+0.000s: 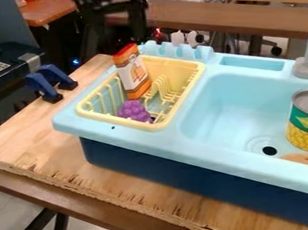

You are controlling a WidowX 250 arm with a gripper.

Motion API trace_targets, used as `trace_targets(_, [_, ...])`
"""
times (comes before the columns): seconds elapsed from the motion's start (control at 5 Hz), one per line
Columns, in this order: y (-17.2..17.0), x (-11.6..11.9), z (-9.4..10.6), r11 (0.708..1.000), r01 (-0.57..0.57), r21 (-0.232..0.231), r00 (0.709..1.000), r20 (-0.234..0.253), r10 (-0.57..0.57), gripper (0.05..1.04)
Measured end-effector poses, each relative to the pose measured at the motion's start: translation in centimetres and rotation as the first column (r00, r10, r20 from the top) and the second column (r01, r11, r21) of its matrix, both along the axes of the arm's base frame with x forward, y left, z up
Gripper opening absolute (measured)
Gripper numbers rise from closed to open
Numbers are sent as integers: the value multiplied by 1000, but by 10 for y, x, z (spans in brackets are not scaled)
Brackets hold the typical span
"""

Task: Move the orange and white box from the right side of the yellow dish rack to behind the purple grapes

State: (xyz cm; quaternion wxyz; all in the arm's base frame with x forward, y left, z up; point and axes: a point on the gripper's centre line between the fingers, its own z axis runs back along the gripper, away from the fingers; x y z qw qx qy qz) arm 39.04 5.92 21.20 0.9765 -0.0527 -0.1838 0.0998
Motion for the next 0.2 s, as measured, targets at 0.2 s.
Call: trace_targets(0.2, [-34, -34, 4, 997, 46, 61, 986, -162, -36, 1005])
